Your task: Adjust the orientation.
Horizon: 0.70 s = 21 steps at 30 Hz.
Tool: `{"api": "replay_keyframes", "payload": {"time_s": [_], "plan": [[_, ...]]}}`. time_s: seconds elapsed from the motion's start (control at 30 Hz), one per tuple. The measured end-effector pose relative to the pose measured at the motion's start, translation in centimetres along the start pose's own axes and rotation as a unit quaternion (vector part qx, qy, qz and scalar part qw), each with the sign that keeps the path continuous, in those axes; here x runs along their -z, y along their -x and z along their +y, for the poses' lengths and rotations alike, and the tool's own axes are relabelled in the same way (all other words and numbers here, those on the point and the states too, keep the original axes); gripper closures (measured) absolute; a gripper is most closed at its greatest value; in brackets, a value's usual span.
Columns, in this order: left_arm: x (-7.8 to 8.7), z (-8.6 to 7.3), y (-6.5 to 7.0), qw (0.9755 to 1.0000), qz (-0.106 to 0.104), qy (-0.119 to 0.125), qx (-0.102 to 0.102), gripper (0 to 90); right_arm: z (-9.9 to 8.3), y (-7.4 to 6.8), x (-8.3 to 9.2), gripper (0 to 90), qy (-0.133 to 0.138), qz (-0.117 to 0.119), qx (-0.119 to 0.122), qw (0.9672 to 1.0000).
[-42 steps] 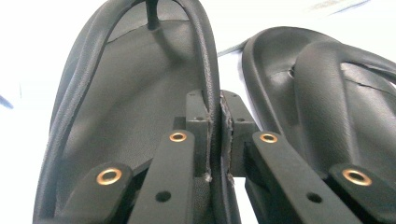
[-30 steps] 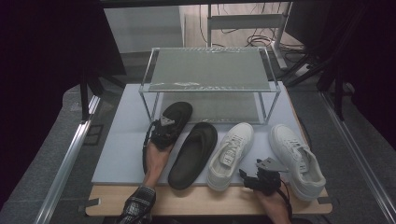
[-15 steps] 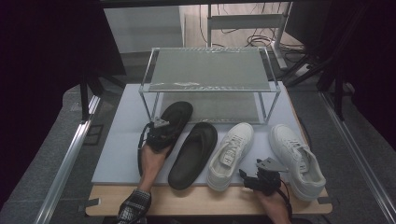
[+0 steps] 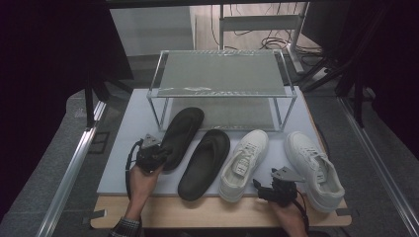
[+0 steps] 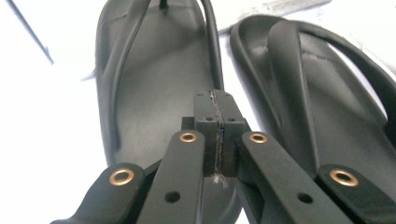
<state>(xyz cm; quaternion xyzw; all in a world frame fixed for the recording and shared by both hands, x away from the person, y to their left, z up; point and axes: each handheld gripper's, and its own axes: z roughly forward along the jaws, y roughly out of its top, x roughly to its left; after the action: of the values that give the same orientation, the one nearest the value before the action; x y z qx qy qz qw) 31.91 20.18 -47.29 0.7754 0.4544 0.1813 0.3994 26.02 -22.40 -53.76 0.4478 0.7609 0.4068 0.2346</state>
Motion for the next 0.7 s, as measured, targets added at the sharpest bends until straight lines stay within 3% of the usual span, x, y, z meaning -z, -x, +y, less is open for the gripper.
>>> {"api": "replay_keyframes", "payload": {"time_s": [0.33, 0.7], "plan": [[2.1, -3.7, -0.6, 0.9998, -0.001, -0.017, 0.013, 89.9, 0.0, 0.0, 0.0, 17.8, 0.0, 0.0, 0.001, 1.0], [2.4, -6.4, 0.0, 0.9994, -0.005, -0.027, 0.021, 89.9, 0.0, 0.0, 0.0, 17.8, 0.0, 0.0, 0.001, 1.0]]}}
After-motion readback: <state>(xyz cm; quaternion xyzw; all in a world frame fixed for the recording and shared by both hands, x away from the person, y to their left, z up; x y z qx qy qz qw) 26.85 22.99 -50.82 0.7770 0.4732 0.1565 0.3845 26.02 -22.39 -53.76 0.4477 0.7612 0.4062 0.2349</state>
